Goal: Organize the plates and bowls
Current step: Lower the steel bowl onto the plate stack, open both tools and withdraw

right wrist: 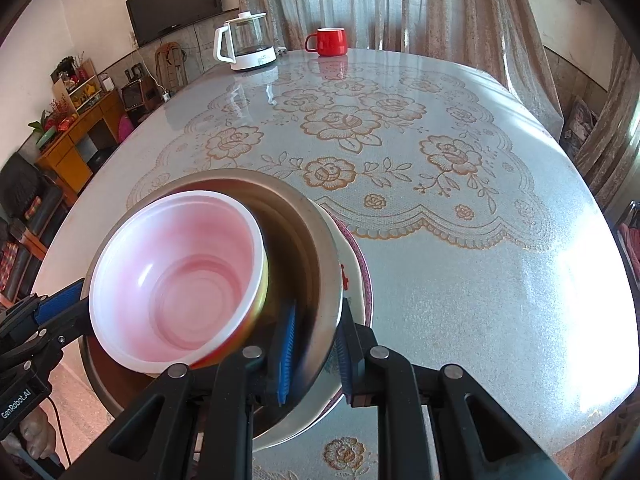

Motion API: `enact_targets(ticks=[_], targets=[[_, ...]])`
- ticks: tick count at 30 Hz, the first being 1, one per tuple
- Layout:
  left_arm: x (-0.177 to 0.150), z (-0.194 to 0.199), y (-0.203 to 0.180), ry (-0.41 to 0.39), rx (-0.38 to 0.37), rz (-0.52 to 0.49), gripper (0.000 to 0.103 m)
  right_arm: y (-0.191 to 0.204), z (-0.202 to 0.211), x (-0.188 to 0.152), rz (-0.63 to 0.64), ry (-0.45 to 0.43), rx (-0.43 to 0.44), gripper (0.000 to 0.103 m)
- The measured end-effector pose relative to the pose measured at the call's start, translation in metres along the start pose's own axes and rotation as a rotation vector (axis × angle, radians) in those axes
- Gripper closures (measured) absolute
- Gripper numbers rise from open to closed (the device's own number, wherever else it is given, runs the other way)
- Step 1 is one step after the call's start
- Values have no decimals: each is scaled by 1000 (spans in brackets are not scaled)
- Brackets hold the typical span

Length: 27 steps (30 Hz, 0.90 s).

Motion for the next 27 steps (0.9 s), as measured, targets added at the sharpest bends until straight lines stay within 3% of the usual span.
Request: enact_targets(ticks=[18,25,27], targets=[[1,13,7,-45,38,22,67,6,12,-5,-5,-60,-47,80],[1,19,21,-76,137,75,53,12,37,-7,9,-200,-122,70],[1,22,26,-95,195,86,42,14,46,-9,15,-245,-140,67]])
Point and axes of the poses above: each gripper's, at about its wrist camera, not at the fingertips, and z roughly against the way its jaws point, y to its left, x to its top, the point moved 5 cm from there along -z, roughly the way its jaws point, and after that the axes turned 10 degrees about x, right-handed, at the moved point
